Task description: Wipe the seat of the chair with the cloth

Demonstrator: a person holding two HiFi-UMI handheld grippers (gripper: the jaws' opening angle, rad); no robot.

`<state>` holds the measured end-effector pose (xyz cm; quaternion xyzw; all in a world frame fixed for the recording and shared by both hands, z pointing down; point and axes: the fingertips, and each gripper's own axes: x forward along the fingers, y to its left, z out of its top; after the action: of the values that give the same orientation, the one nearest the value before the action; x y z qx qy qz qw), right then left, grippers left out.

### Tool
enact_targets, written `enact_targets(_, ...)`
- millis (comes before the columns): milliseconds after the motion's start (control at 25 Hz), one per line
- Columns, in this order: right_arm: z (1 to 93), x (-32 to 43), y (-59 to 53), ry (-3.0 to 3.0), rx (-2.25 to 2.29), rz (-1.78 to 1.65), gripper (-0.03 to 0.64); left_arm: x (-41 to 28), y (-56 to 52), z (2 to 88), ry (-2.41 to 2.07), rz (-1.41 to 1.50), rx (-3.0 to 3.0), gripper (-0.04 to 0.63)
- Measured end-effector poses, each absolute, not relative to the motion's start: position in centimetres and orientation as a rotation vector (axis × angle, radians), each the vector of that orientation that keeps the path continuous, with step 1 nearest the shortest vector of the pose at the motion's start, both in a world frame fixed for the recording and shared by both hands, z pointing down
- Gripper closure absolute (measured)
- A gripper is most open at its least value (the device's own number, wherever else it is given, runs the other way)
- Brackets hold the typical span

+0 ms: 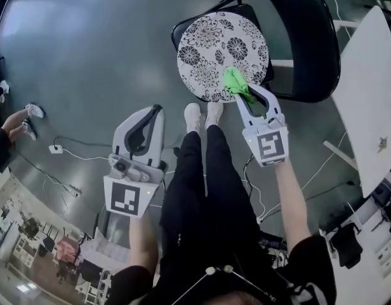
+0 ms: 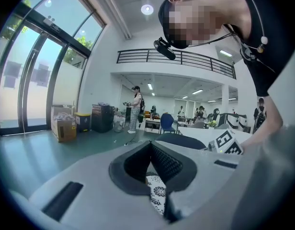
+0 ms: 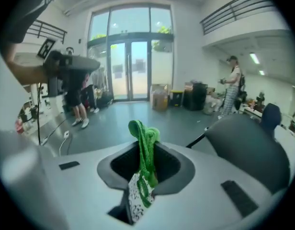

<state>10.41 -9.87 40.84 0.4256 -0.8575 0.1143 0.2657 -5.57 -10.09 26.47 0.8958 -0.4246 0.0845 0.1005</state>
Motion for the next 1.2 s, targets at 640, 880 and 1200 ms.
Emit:
enact_targets(640,4.4,11.1,-2.2,-2.472,1.9,-0.052,0.534,-1.7,-6.6,6.2,-1.151,0.109,2.905,0.591)
enact_targets(880,-0.6,13.8,0.1,-2.45,2.026,-0.175,0.534,-1.8,-5.0,1.5,-1.178,-0.016,2.924,0.591)
enact_targets(1200,-2.9,15.5,1.7,-2.399,2.123,-0.235,0.534,-0.6,-5.0,-2.0,-1.202,-0.079,2.973,0.591)
